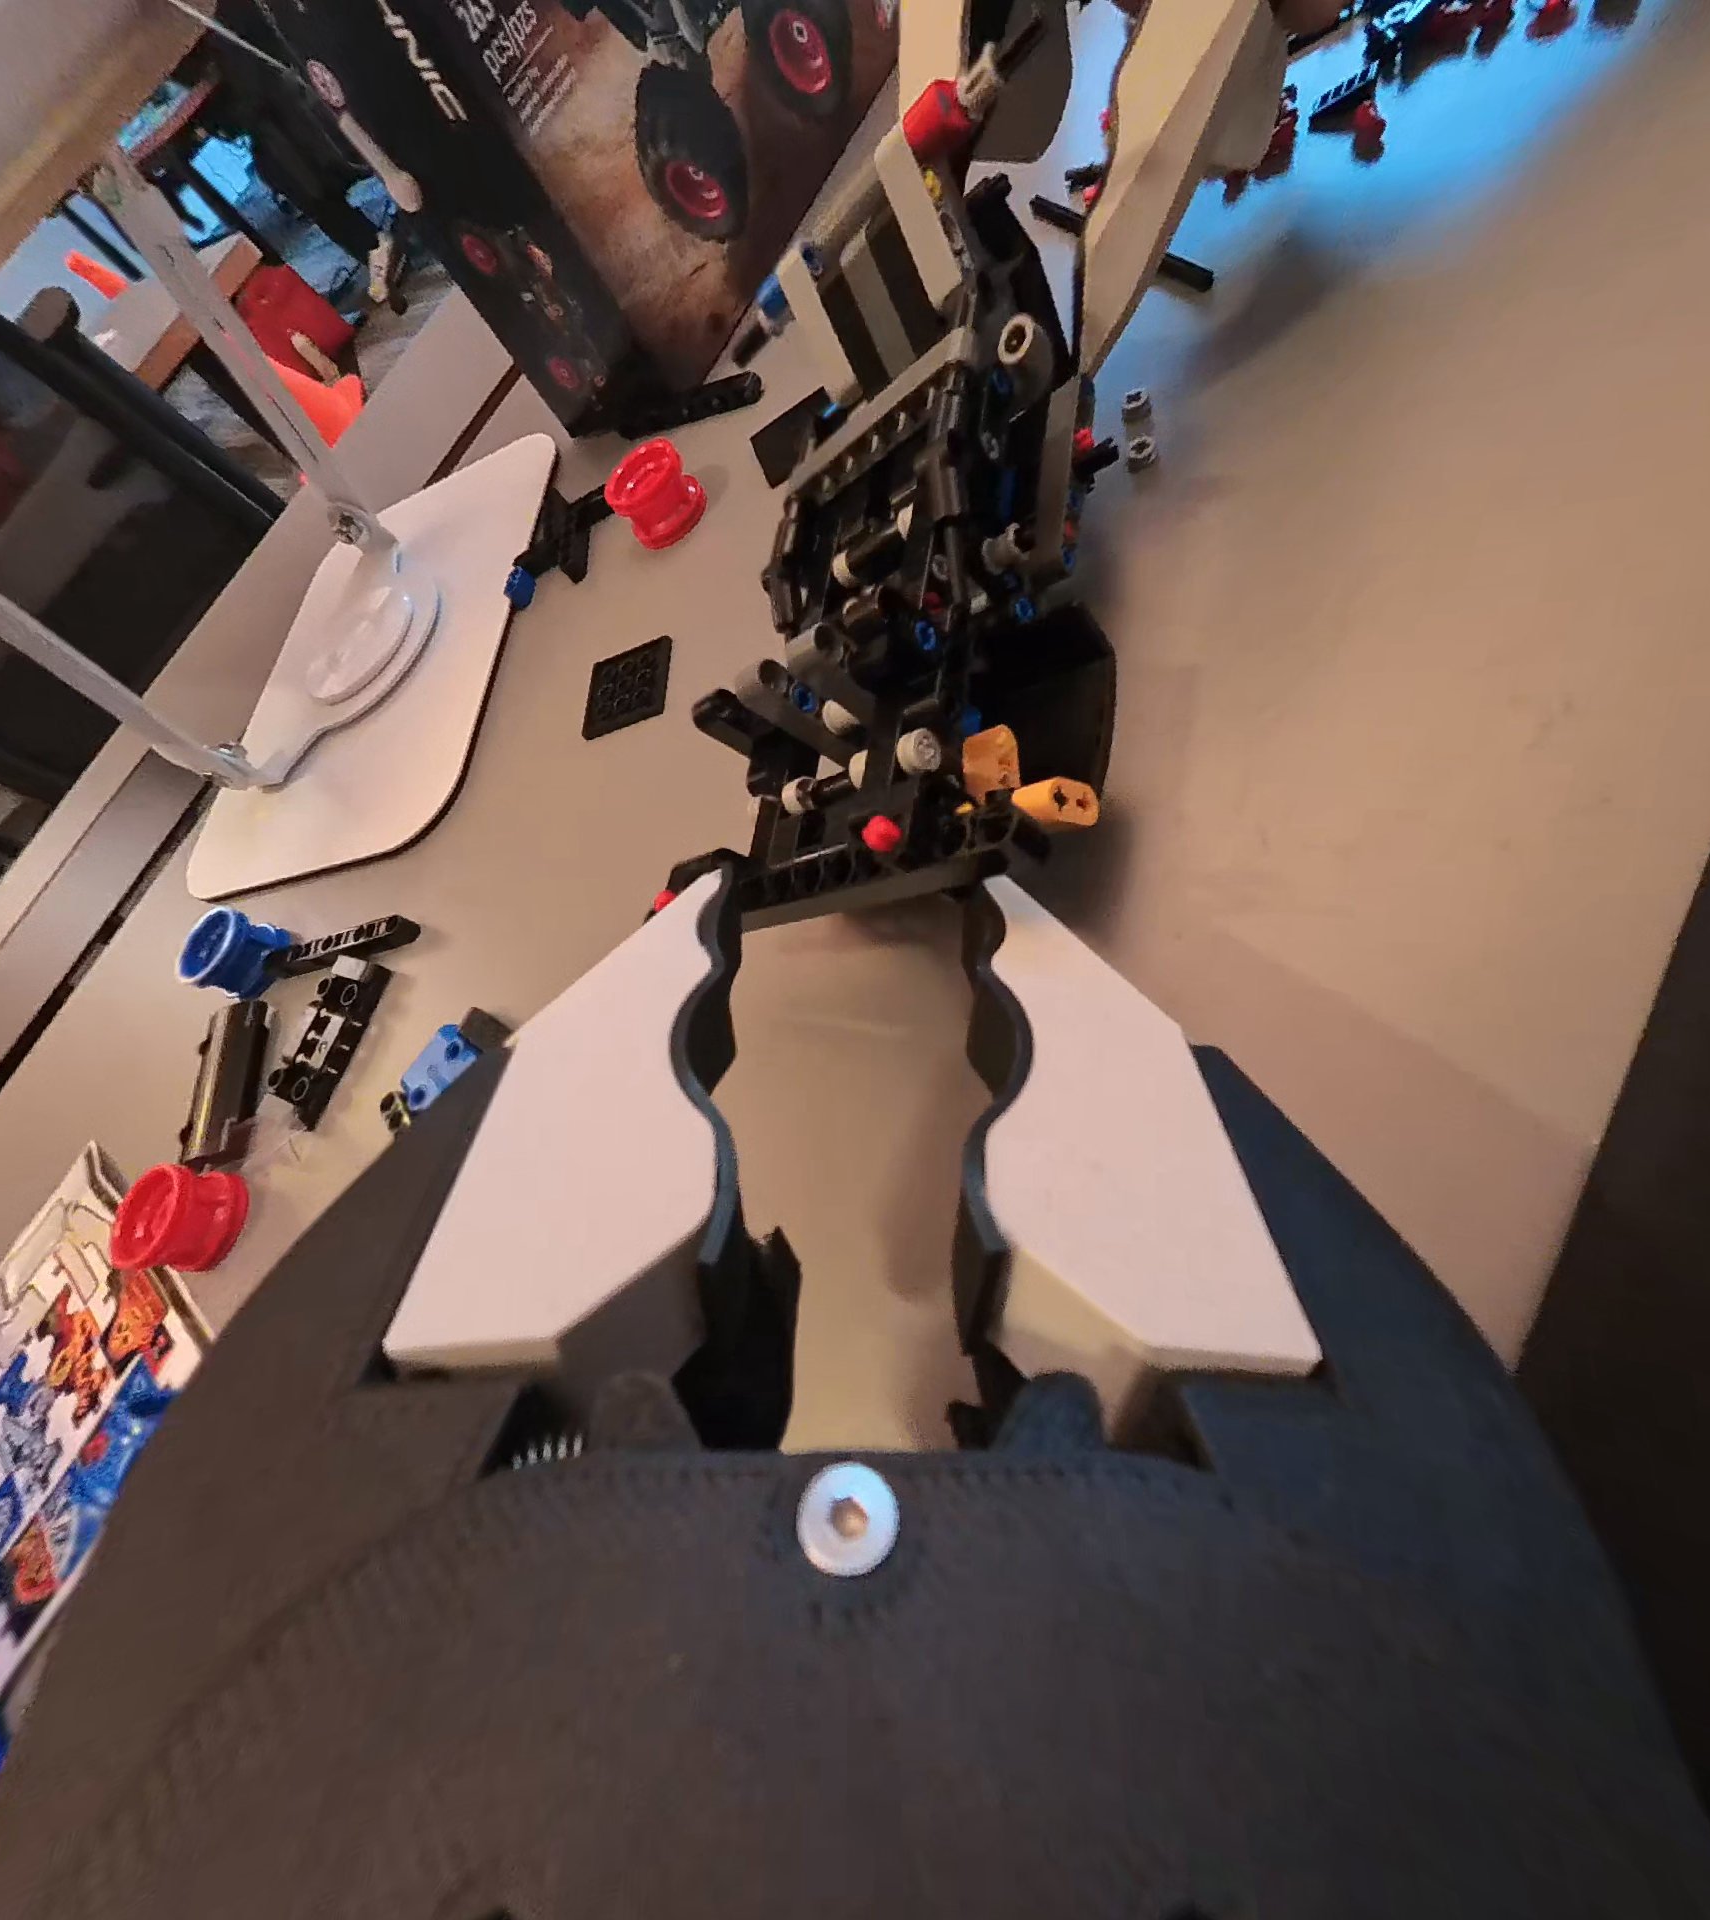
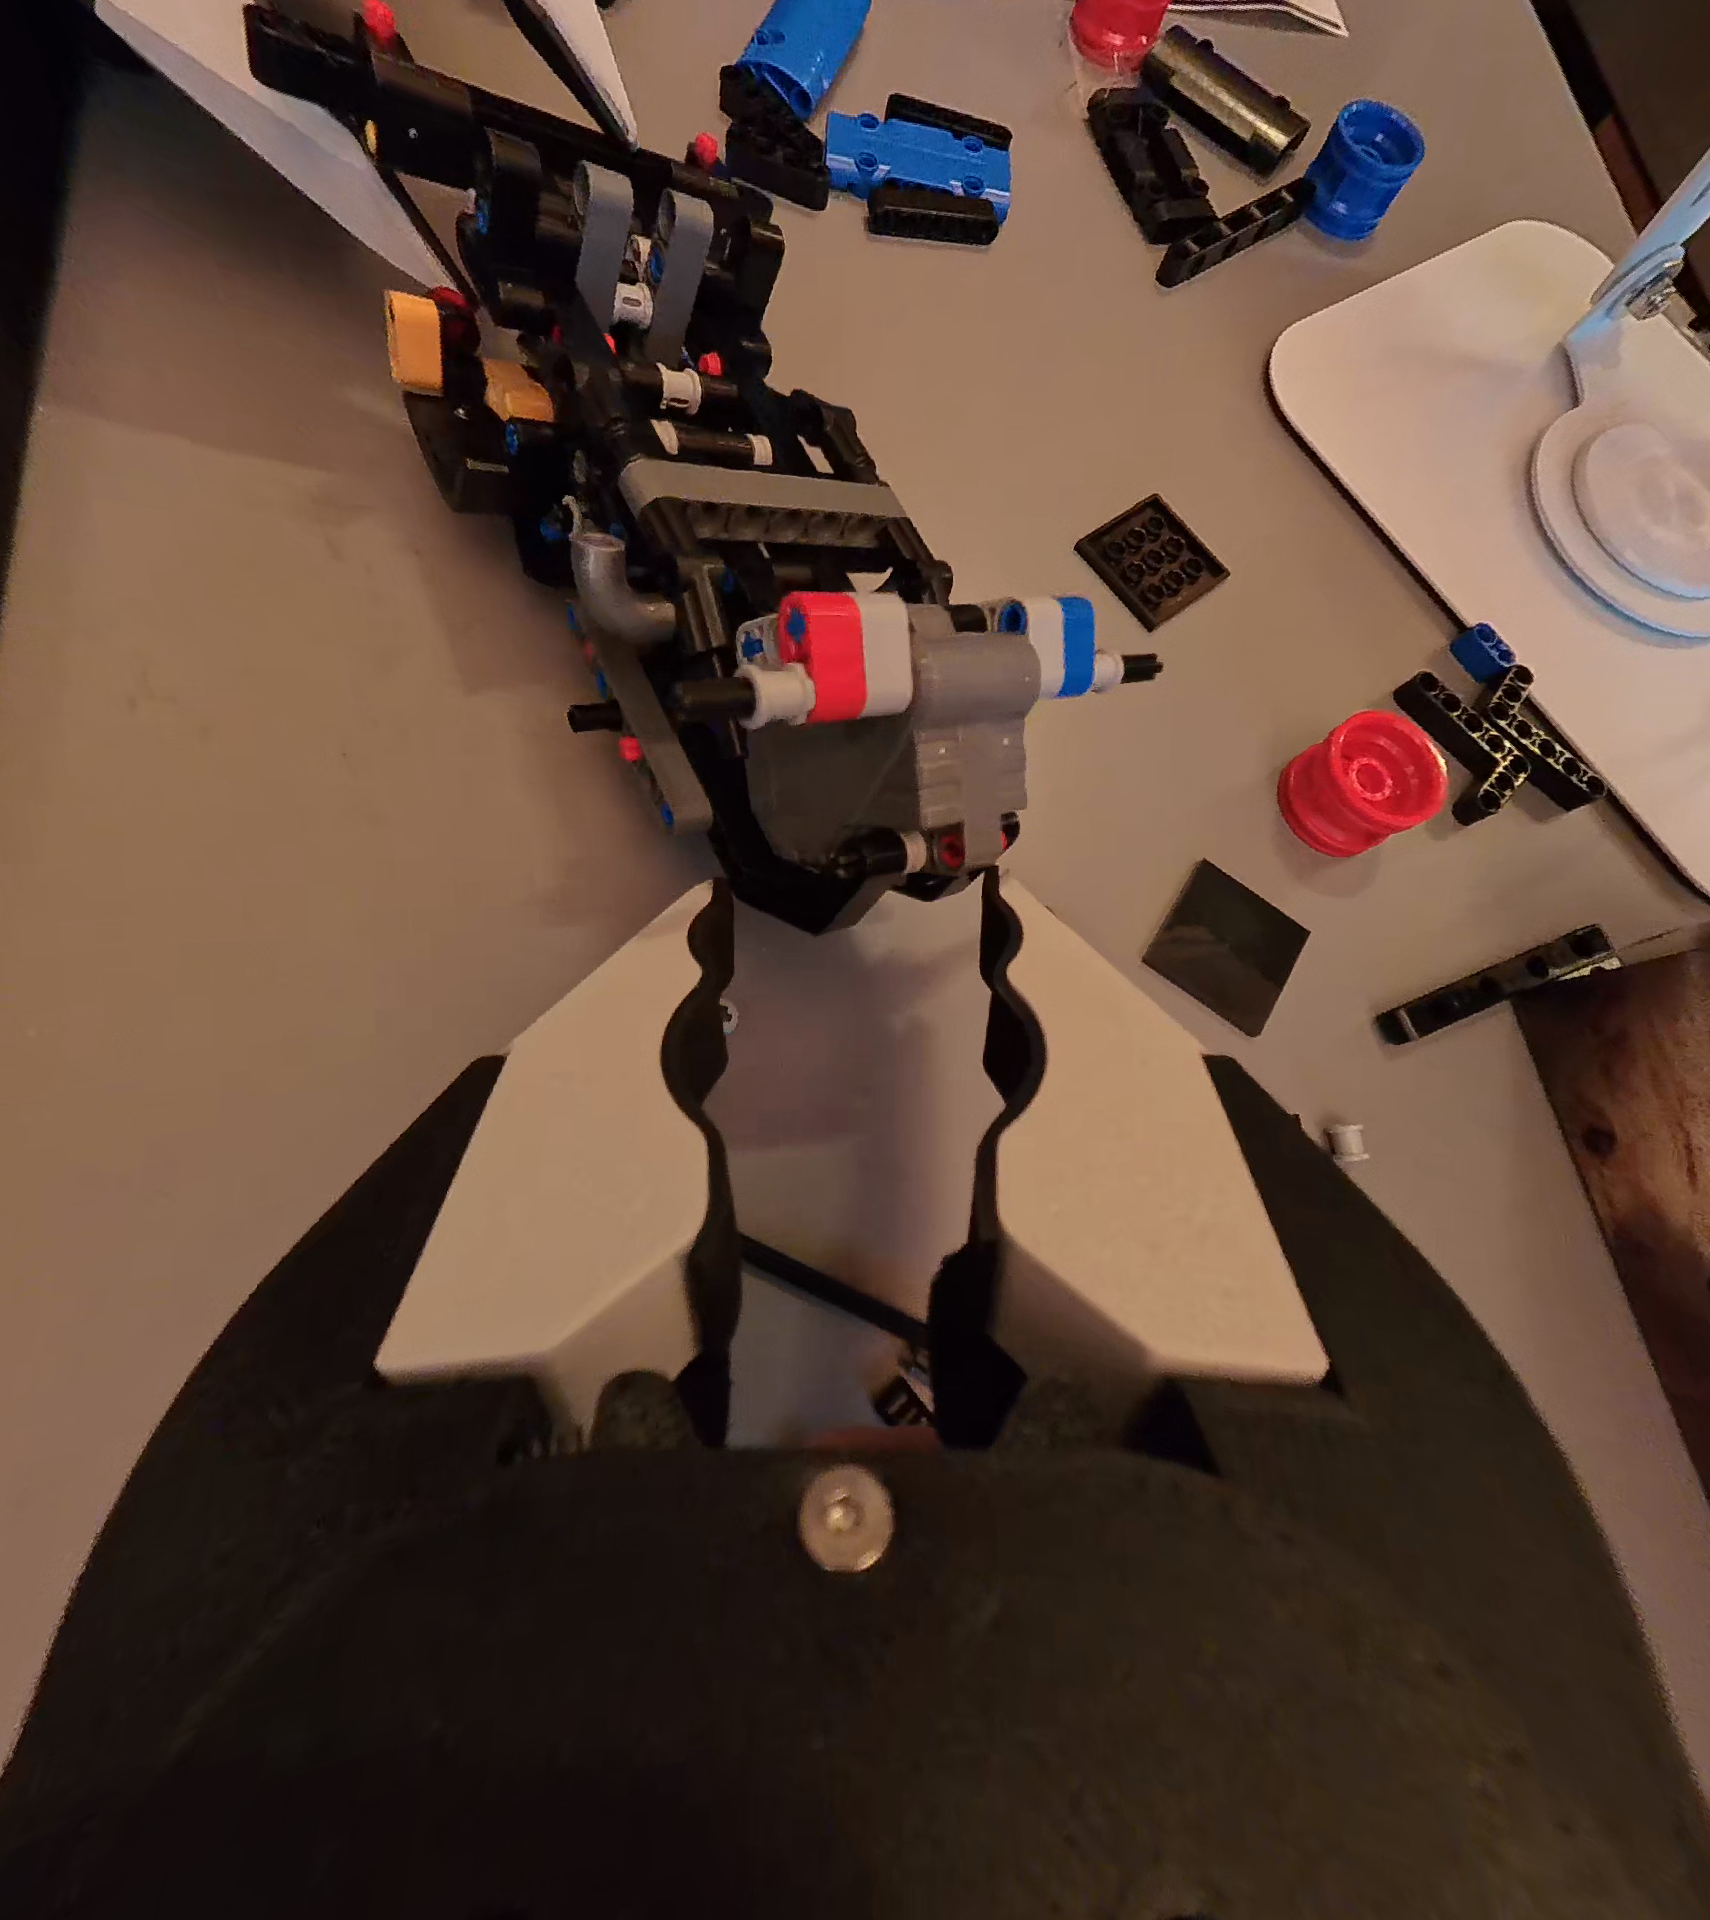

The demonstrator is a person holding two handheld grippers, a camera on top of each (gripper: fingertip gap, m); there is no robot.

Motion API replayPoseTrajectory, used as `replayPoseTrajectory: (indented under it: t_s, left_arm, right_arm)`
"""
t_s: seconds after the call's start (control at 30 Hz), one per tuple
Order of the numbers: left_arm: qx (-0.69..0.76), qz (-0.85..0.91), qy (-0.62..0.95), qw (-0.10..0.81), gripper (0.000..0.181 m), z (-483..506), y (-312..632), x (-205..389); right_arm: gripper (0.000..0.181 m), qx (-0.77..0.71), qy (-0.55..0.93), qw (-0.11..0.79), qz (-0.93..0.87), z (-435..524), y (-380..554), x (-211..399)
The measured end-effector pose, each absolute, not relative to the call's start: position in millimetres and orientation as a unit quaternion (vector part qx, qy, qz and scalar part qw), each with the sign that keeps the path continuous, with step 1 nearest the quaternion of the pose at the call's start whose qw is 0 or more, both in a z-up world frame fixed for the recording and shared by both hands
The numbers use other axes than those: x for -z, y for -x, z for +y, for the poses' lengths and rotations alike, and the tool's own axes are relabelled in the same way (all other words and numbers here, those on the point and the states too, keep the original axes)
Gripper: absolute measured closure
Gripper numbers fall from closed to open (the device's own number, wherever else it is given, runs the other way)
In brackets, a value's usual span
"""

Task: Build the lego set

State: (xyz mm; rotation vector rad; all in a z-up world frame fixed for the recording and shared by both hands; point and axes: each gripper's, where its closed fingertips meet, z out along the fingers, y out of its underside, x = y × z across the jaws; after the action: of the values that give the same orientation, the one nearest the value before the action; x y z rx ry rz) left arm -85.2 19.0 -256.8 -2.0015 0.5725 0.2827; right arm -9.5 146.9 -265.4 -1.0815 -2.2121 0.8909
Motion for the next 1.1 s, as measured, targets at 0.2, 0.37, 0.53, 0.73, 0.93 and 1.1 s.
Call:
replayPoseTrajectory:
  t_s: [0.2,0.37,0.53,0.73,0.93,1.1]
  left_arm:
    - [-0.086,0.213,0.83,0.508,0.141,20,86,254]
    - [-0.073,0.2,0.831,0.514,0.145,20,88,252]
    - [-0.075,0.204,0.826,0.521,0.158,19,87,248]
    - [-0.086,0.217,0.822,0.519,0.16,18,84,248]
    - [-0.078,0.213,0.823,0.521,0.162,19,83,247]
    - [-0.04,0.181,0.828,0.529,0.164,21,86,246]
  right_arm:
    - [0.135,-0.333,0.4,0.259,-0.813,147,10,264]
    - [0.135,-0.335,0.401,0.259,-0.812,147,10,264]
    - [0.137,-0.332,0.403,0.262,-0.811,149,10,263]
    - [0.137,-0.334,0.404,0.262,-0.81,149,11,263]
    - [0.137,-0.334,0.407,0.263,-0.809,150,11,263]
    - [0.139,-0.339,0.412,0.263,-0.804,151,13,263]
